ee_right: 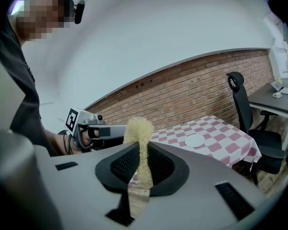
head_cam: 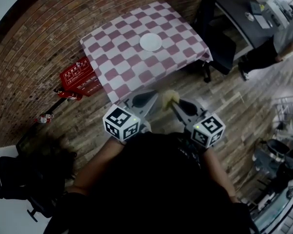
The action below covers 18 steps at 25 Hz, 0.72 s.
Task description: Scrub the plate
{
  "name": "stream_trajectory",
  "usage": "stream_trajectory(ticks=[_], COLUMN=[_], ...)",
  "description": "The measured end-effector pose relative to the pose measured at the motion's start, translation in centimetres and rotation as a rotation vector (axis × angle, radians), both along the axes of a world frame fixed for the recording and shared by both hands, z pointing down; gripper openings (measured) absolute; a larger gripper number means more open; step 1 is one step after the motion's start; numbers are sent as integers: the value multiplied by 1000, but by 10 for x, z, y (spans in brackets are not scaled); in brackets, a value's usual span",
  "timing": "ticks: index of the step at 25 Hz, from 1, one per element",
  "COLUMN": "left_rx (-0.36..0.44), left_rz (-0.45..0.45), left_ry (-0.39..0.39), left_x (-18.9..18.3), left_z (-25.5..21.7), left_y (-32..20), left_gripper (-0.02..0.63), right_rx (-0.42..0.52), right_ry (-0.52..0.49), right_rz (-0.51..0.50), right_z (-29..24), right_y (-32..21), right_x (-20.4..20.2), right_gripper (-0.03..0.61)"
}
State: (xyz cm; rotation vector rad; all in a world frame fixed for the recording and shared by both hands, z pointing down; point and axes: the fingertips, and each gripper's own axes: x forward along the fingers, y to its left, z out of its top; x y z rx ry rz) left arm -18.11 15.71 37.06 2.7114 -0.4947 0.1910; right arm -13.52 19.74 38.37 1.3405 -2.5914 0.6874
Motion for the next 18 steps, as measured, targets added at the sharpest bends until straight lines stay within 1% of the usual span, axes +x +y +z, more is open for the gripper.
stream_trajectory(ticks=[3,6,9,14,18], left_rx=[-10,-3,-4,-22,-39], left_rz=[-18,-46,-75,-148,-201], left_ry=[-5,-21,-38,-55,-62], left_x=[-7,-10,-12,-10,10], left_z=[5,9,11,19,23], left_y=[-14,-28,-43,-84,-121], left_gripper=[9,9,9,9,9], right_rx=[-22,-27,-47,-54,-60], right_ry=[-4,-22,-43,-48,-49], right_rz=[-1,-1,-18,-97,-163], right_z=[4,8,16,22,25], right_y=[-14,-28,-48,-96,-140], right_x=[-4,-3,-2,3,24], right_gripper=[46,46,46,46,45])
